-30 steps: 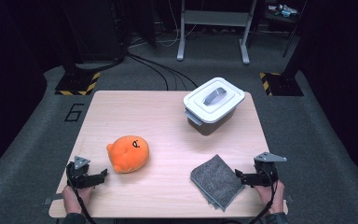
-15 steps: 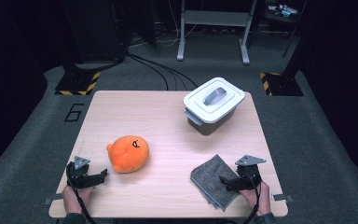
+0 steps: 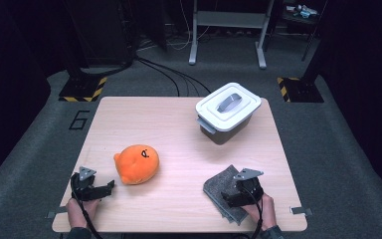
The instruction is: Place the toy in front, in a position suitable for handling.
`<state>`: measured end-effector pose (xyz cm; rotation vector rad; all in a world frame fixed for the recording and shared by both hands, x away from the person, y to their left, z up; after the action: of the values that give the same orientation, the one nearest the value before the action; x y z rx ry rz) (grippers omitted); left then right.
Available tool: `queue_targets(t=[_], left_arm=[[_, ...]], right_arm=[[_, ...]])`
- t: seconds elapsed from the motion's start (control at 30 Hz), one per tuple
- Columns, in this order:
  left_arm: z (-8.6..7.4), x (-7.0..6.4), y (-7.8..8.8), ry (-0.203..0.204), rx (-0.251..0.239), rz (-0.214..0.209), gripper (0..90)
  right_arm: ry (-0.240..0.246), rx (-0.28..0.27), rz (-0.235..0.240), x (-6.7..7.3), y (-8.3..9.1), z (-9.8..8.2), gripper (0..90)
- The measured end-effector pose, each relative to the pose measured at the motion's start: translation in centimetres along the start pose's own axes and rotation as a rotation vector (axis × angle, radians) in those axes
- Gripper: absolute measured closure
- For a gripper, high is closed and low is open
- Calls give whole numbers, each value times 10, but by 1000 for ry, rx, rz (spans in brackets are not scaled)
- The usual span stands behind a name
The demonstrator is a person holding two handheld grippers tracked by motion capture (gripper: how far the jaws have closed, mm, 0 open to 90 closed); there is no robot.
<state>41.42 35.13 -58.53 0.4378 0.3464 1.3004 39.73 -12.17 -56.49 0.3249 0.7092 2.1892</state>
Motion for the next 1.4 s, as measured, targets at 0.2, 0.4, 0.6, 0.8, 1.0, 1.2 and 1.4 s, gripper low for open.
queue_targets(t=[0.2, 0.4, 0.6, 0.8, 1.0, 1.2, 1.4], left_arm=[[0, 0, 0, 5, -1, 1, 109], [0, 0, 0, 8, -1, 3, 110], [0, 0, 0, 7, -1, 3, 110], [0, 0, 0, 8, -2, 3, 110], [0, 0, 0, 8, -1, 3, 110], [0, 0, 0, 8, -1, 4, 110], [0, 0, 0, 7, 0, 6, 110]], right_arm=[[4, 17, -8, -1, -5, -4, 181], [5, 24, -4, -1, -5, -7, 247], [-15, 11, -9, -1, -4, -9, 324], [2, 9, 4, 0, 0, -9, 475], [-12, -17, -5, -4, 1, -9, 590], [-16, -23, -11, -3, 3, -10, 697], [-17, -36, -18, -5, 4, -7, 726]])
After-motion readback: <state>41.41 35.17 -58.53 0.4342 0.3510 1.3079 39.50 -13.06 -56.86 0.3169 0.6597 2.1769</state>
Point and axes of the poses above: each handheld gripper's, and its own axes: y roughly backward along the jaws, z roughly out of its top, x roughly to its left, the point moved 8 cm from there along -y, roughly forward along the jaws, and after that the axes turned 12 degrees about -x, right-handed, at the moved point
